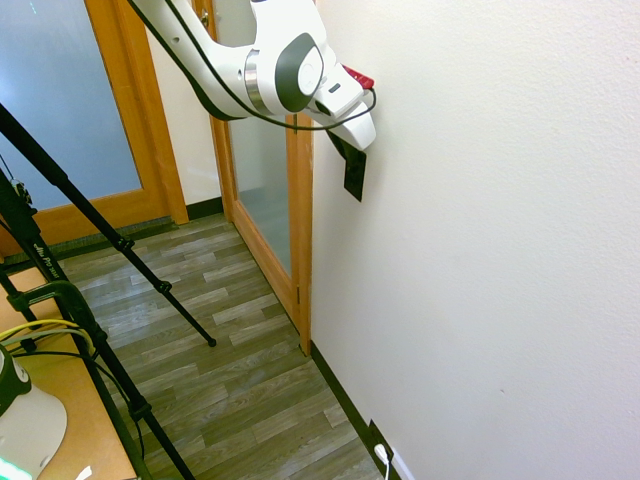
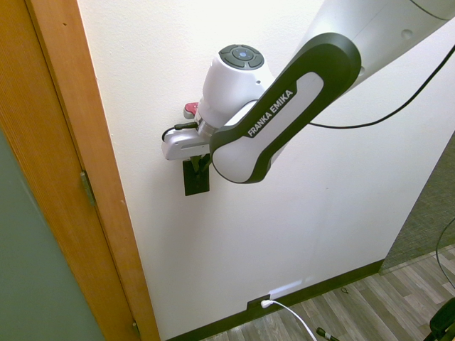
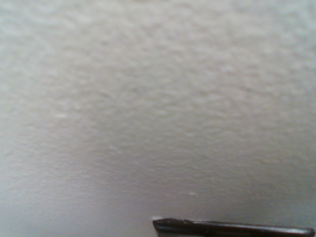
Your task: Turn off the light
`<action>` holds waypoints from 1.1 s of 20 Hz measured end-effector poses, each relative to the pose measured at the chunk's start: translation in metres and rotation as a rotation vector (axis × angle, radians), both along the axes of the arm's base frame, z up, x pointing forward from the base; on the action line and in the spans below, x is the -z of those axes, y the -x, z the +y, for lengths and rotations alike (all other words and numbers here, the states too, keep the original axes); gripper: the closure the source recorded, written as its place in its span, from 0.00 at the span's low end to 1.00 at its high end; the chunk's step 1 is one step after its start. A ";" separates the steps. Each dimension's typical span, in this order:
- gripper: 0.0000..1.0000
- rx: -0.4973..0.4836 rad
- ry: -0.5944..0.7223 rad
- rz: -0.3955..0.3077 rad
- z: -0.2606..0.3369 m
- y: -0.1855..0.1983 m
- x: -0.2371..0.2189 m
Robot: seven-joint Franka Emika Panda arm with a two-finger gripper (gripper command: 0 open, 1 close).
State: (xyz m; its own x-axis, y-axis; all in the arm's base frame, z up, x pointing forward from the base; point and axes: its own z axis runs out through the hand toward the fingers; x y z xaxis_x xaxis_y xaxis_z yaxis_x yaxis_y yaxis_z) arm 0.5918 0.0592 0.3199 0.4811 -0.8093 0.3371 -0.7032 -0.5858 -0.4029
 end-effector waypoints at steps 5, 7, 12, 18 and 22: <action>1.00 0.011 -0.003 0.001 -0.003 0.000 0.001; 1.00 0.012 -0.003 0.002 -0.003 0.000 0.001; 1.00 0.014 -0.008 0.004 -0.001 -0.001 0.003; 1.00 0.045 -0.020 0.057 0.004 -0.013 0.017; 1.00 0.057 -0.036 0.068 0.003 -0.016 0.020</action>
State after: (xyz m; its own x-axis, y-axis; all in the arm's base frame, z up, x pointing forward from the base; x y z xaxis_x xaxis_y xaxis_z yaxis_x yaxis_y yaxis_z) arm 0.6083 0.0625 0.2997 0.4544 -0.8473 0.2750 -0.7616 -0.5296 -0.3735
